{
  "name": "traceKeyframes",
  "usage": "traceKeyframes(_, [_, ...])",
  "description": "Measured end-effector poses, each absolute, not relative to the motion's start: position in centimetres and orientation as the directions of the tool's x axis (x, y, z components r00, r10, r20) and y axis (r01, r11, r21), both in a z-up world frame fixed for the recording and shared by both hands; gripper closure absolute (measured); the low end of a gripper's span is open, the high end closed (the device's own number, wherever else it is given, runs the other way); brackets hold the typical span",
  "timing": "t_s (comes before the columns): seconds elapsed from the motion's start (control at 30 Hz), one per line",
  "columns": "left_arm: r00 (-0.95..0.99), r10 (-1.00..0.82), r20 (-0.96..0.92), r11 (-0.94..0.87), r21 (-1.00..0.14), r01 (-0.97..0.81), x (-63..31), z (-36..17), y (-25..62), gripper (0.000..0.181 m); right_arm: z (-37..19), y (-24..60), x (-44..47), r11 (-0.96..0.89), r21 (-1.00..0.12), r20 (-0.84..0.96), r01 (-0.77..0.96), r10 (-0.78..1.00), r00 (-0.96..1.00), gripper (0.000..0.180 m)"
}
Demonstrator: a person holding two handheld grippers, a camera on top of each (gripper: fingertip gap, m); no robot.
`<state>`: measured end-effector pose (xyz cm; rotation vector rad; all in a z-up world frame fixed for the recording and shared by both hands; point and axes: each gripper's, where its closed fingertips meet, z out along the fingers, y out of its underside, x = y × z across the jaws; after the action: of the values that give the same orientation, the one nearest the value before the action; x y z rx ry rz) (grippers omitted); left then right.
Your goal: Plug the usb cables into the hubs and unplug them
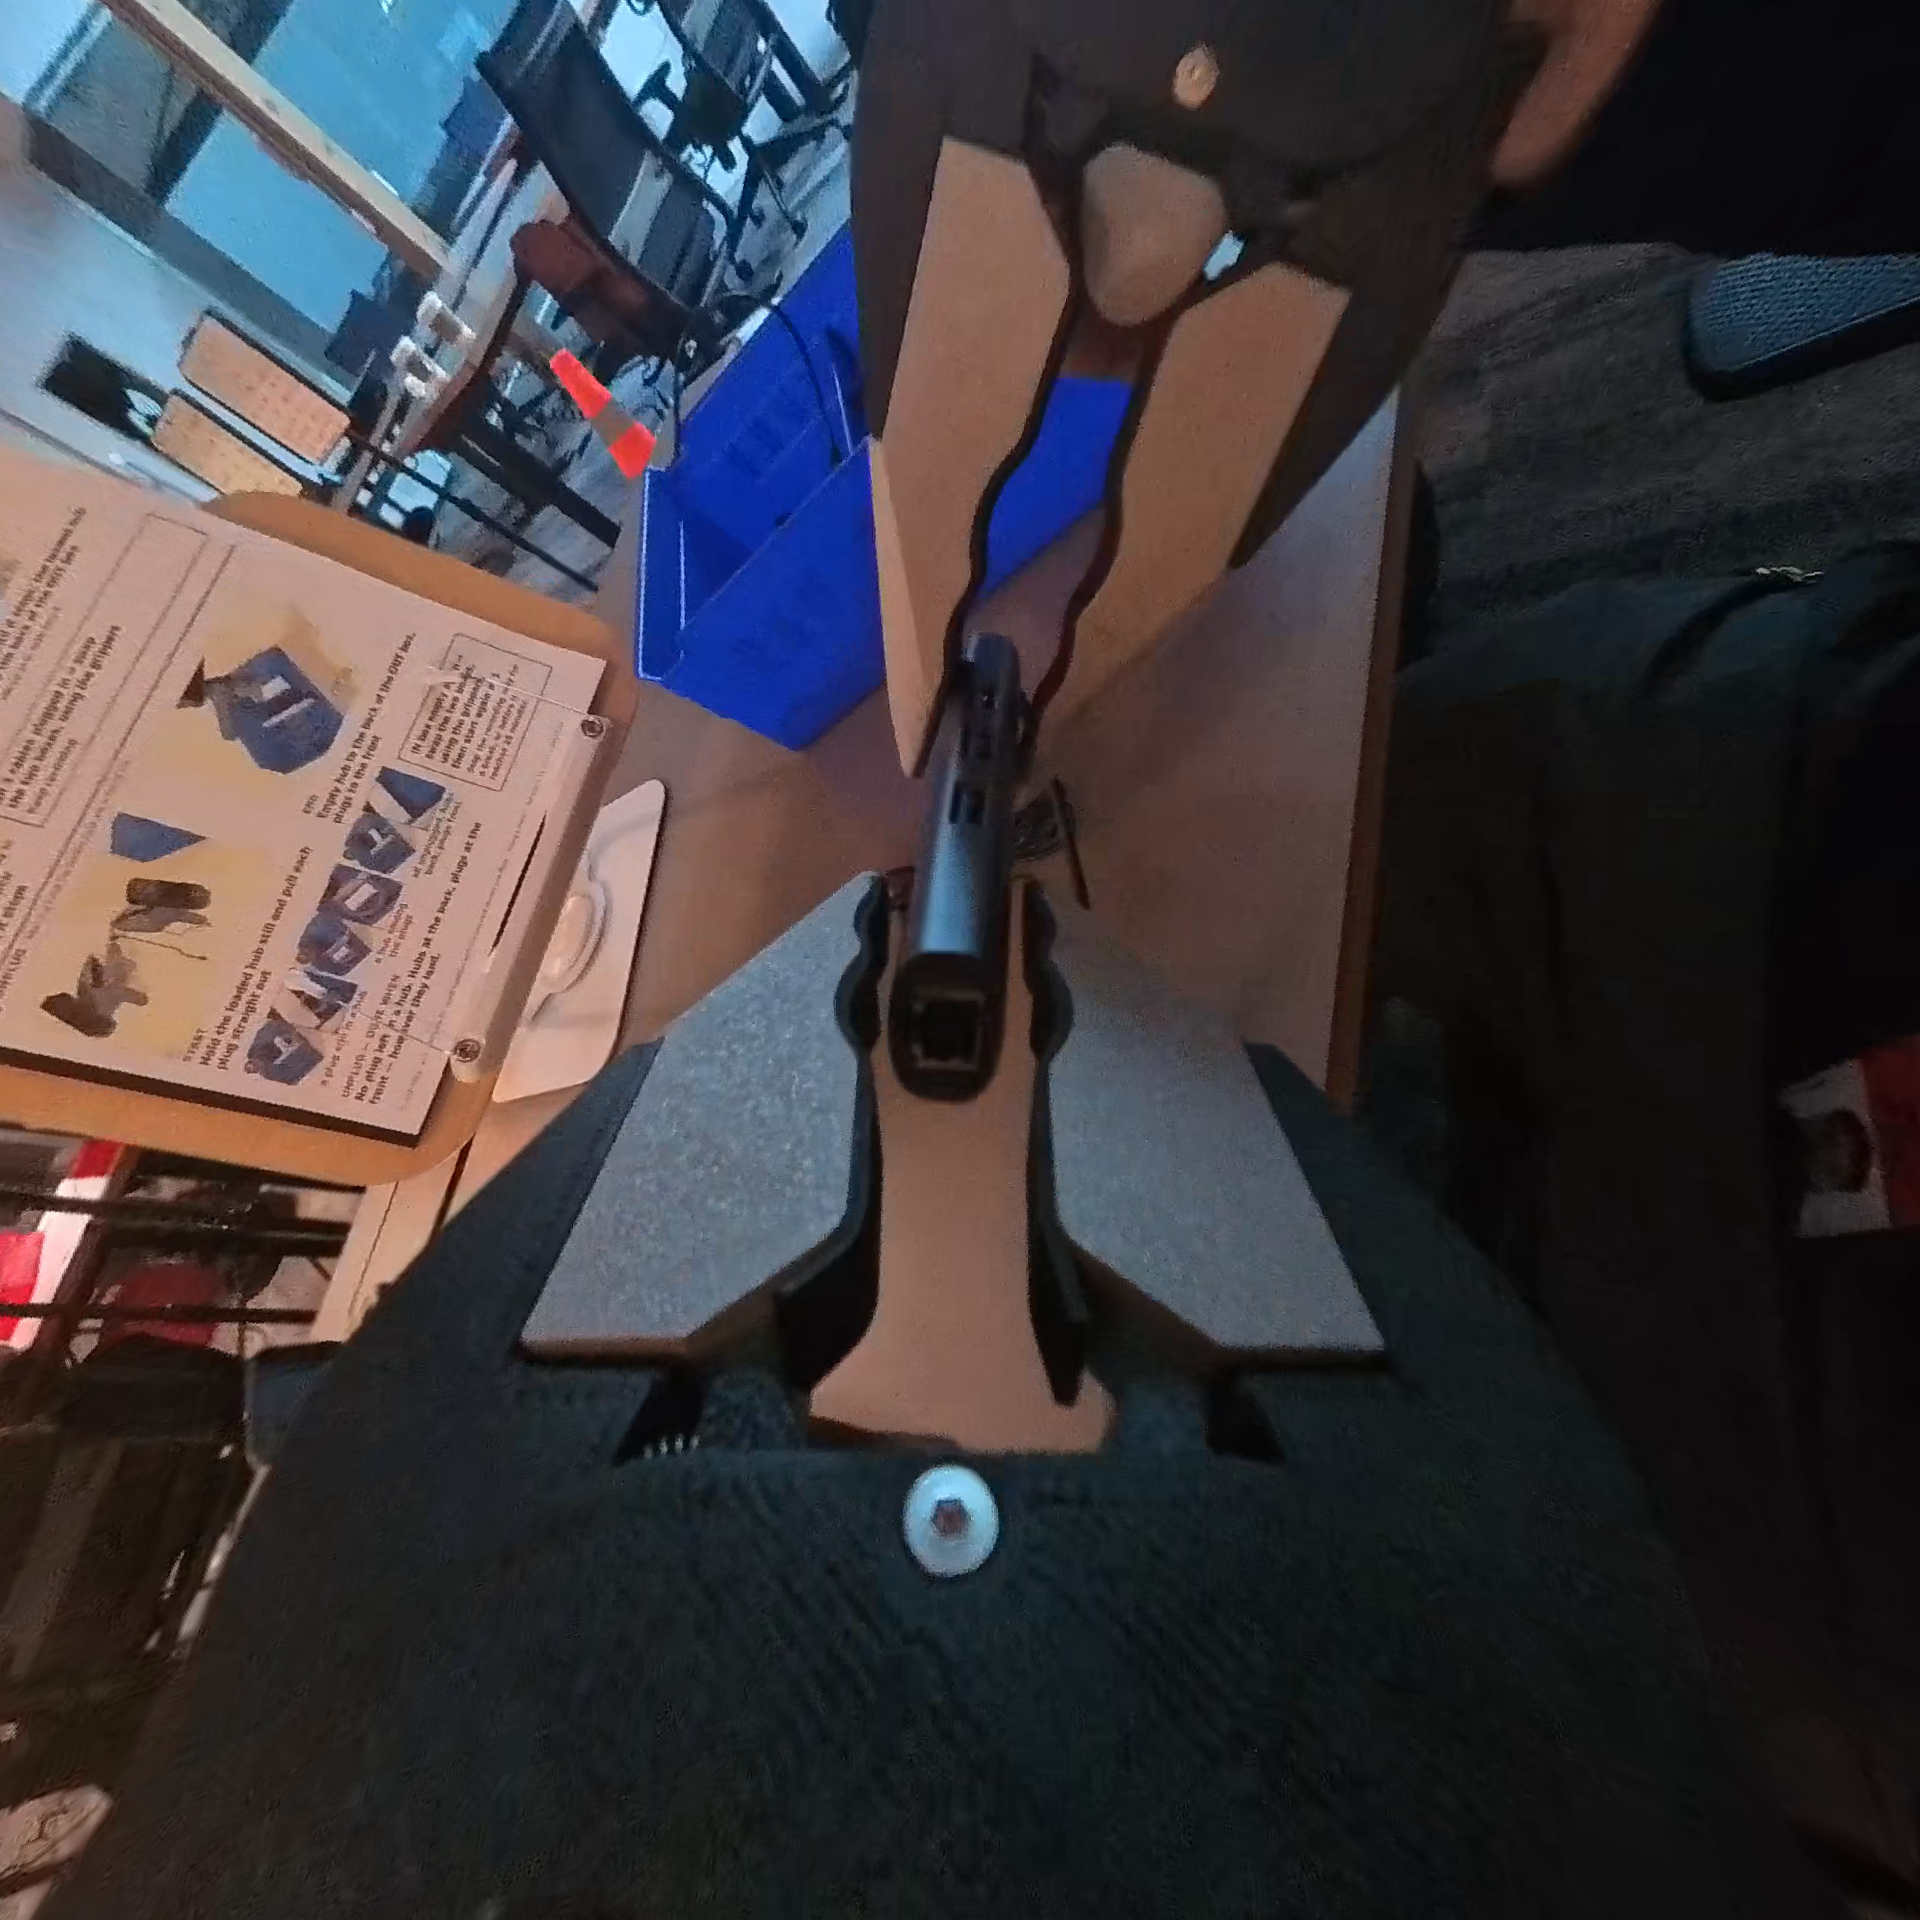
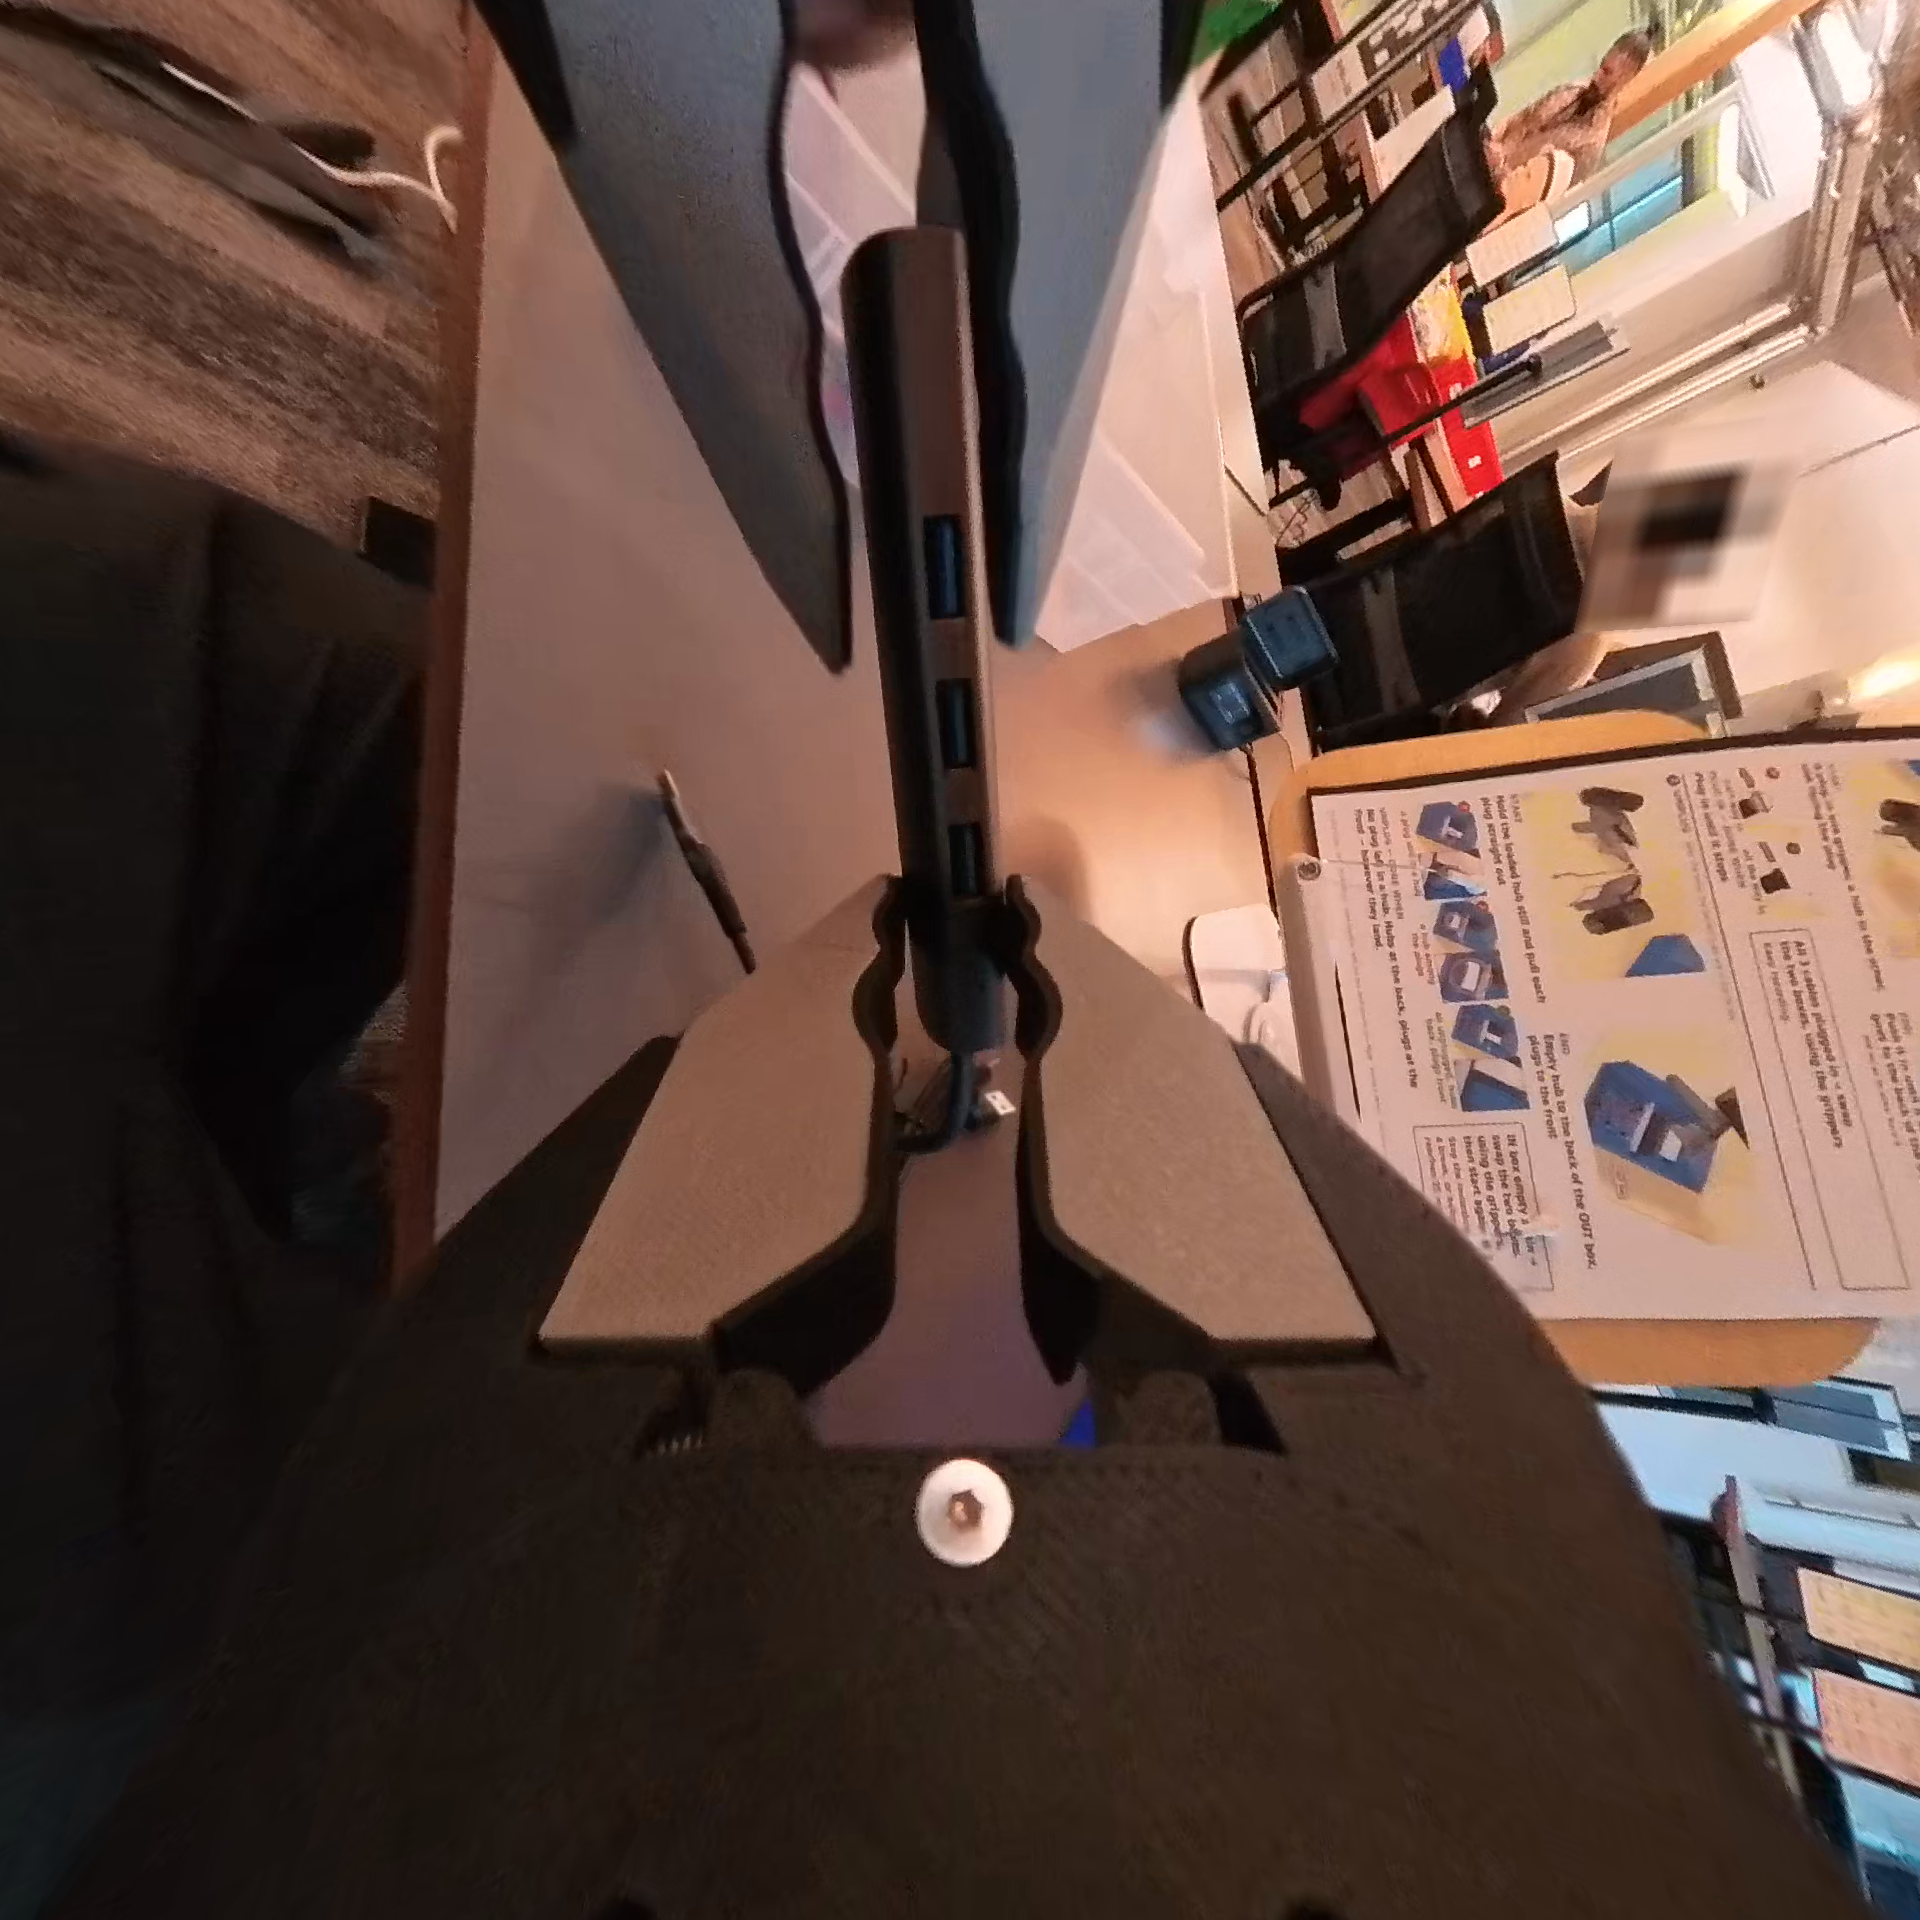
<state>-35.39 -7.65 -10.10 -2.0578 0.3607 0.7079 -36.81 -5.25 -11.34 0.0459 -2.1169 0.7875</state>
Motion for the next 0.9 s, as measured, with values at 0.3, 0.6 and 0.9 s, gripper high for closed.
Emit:
traceKeyframes(0.3, [0.789,-0.016,-0.614,-0.484,-0.686,-0.544,-34.1,-10.1,-5.9,0.165,-11.1,-5.1,-36.0,0.826,-0.479,0.751,-0.297,0.210,-0.627,0.165])
traceKeyframes(0.6, [0.656,0.068,-0.751,-0.551,-0.577,-0.603,-36.4,-8.7,-7.4,0.166,-9.8,-3.2,-37.8,0.748,-0.636,0.653,-0.191,0.390,-0.649,0.165])
traceKeyframes(0.9, [0.431,0.307,-0.848,-0.577,-0.526,-0.625,-44.8,-10.7,-9.4,0.166,-14.3,1.1,-43.2,0.441,-0.845,0.130,0.303,0.718,-0.683,0.151])
